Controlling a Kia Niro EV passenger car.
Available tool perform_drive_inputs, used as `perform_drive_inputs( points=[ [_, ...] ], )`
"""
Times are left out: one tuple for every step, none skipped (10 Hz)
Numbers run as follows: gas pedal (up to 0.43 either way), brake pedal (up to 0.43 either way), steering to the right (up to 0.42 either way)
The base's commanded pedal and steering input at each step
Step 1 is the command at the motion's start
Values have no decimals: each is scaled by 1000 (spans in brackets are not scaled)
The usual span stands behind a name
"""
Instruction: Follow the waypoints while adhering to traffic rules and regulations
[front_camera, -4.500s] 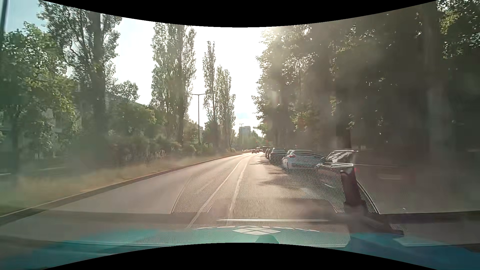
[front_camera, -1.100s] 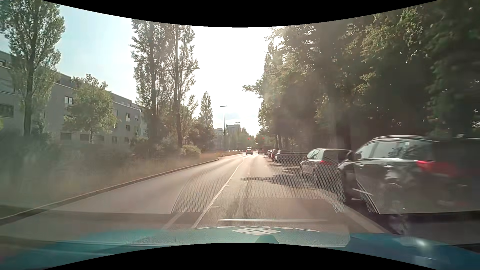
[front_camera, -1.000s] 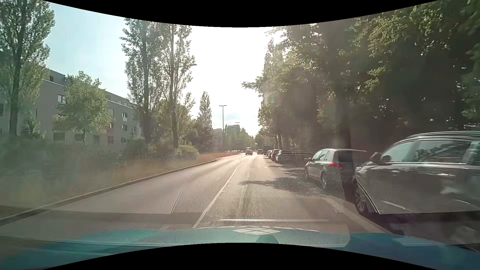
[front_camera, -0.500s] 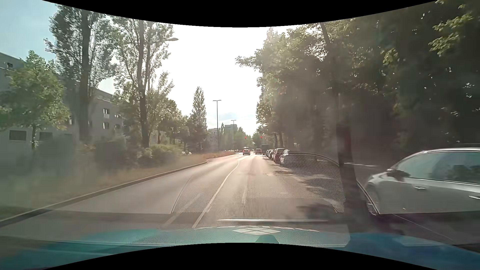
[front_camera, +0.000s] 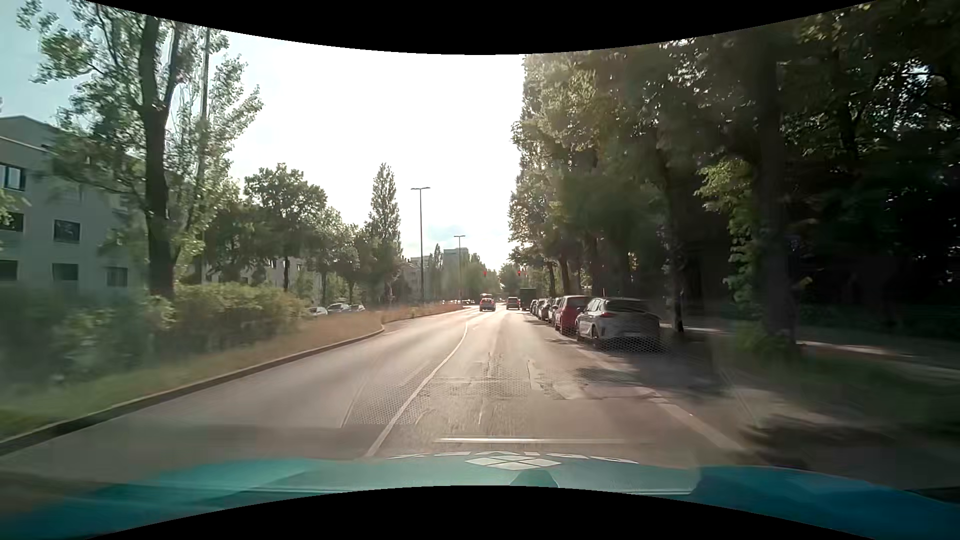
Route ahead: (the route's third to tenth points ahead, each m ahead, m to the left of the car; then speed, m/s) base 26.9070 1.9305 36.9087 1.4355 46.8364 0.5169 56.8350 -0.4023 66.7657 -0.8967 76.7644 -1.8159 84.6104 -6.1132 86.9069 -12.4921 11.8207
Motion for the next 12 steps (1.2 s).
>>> perform_drive_inputs(
  points=[
    [138, 0, 7],
    [138, 0, 7],
    [138, 0, 6],
    [130, 0, 6],
    [130, 0, 6],
    [118, 0, 3],
    [118, 0, 3],
    [110, 0, 3],
    [110, 0, 3],
    [110, 0, 3],
    [110, 0, 3],
    [110, 0, 3]
  ],
)
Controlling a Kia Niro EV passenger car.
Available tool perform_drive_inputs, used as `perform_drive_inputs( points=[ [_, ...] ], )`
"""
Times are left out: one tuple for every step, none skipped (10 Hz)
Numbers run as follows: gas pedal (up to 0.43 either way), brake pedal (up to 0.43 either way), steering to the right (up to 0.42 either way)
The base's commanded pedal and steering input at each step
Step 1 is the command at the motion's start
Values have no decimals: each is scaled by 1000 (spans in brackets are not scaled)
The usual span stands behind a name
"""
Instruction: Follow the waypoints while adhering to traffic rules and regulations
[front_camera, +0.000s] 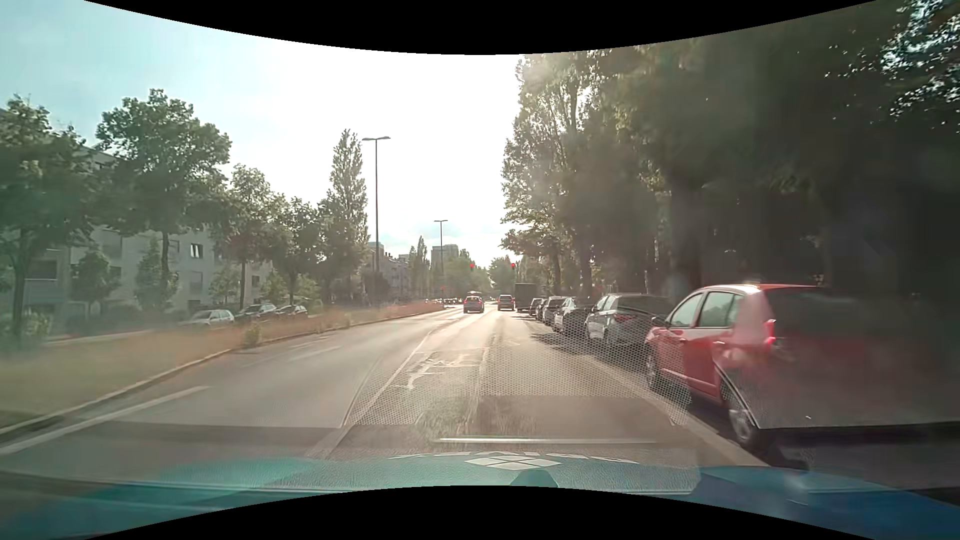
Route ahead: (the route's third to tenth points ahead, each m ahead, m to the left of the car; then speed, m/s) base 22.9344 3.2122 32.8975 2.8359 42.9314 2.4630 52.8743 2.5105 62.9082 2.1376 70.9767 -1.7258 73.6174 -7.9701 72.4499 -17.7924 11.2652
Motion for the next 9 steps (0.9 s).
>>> perform_drive_inputs(
  points=[
    [110, 0, 3],
    [110, 0, 3],
    [98, 0, 3],
    [98, 0, 3],
    [87, 0, 3],
    [47, 0, 3],
    [0, 0, 3],
    [0, 0, 2],
    [0, 0, 2]
  ],
)
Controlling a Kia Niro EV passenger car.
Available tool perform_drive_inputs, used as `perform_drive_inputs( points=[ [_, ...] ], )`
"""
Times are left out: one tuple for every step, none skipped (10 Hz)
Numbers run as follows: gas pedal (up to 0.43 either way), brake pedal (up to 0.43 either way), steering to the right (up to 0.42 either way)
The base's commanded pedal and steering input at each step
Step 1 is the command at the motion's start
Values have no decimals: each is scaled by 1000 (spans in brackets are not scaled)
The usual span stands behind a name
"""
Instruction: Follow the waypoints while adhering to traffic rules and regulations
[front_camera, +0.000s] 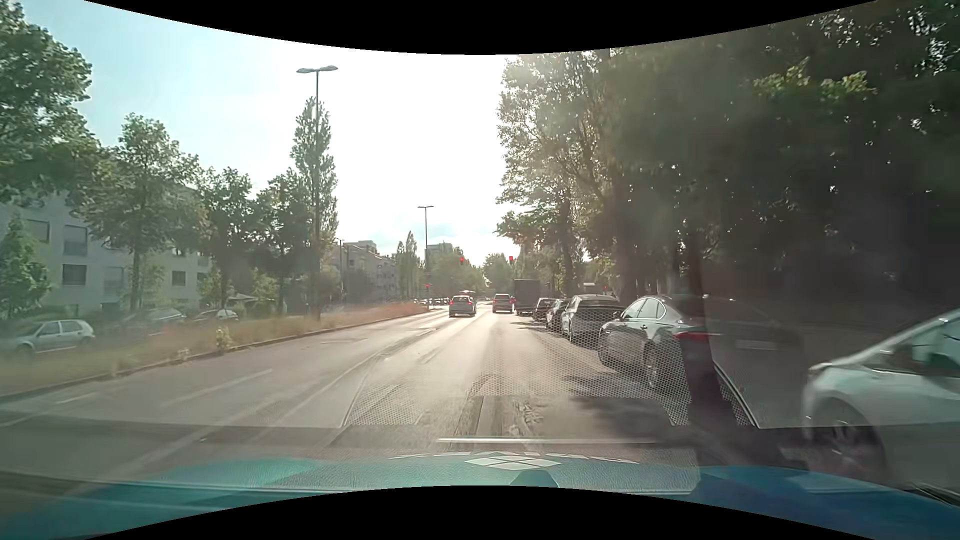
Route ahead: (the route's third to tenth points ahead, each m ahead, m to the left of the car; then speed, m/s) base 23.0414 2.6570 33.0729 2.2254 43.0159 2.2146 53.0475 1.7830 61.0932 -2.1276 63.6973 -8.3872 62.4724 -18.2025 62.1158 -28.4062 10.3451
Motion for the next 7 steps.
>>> perform_drive_inputs(
  points=[
    [0, 0, 1],
    [0, 0, 2],
    [0, 0, 1],
    [0, 0, 2],
    [0, 0, 0],
    [0, 0, -6],
    [0, 0, -7]
  ],
)
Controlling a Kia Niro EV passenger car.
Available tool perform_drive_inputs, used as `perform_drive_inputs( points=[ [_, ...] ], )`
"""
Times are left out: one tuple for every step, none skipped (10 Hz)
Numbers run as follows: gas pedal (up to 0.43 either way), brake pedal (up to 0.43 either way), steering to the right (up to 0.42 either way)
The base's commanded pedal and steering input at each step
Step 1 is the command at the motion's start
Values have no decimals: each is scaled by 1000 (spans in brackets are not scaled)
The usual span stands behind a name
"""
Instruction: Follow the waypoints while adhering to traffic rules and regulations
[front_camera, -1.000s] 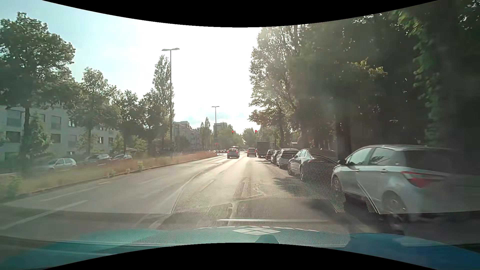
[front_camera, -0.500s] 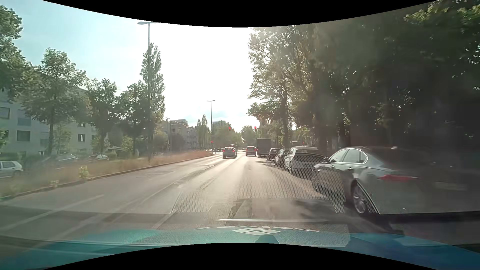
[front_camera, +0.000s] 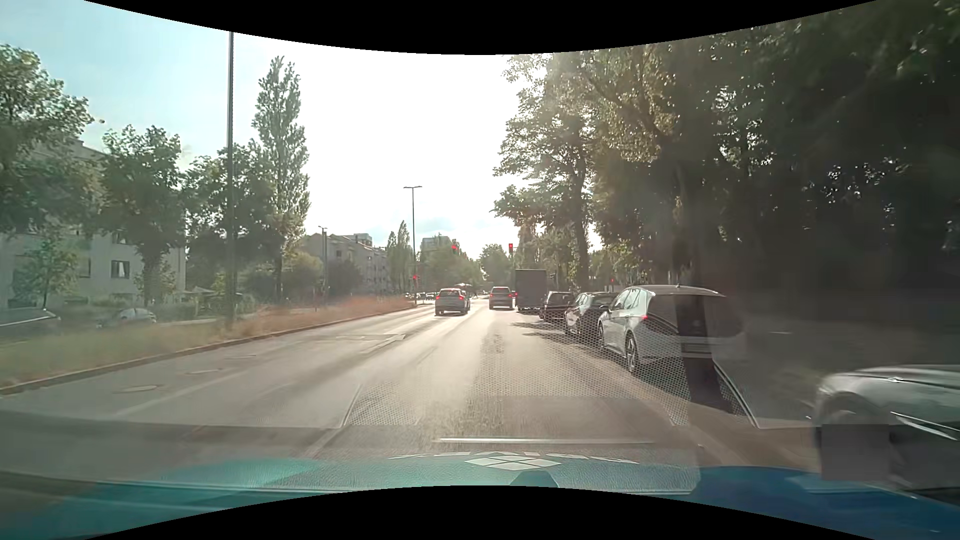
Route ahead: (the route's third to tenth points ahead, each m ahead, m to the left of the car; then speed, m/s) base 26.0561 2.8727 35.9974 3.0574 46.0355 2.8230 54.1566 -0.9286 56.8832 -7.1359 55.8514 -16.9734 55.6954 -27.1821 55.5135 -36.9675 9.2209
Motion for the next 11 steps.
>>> perform_drive_inputs(
  points=[
    [0, 0, -2],
    [0, 0, -2],
    [0, 0, -2],
    [0, 0, -3],
    [0, 0, -2],
    [0, 0, -3],
    [0, 0, -2],
    [0, 0, -1],
    [0, 0, 0],
    [0, 0, 0],
    [0, 0, 1]
  ],
)
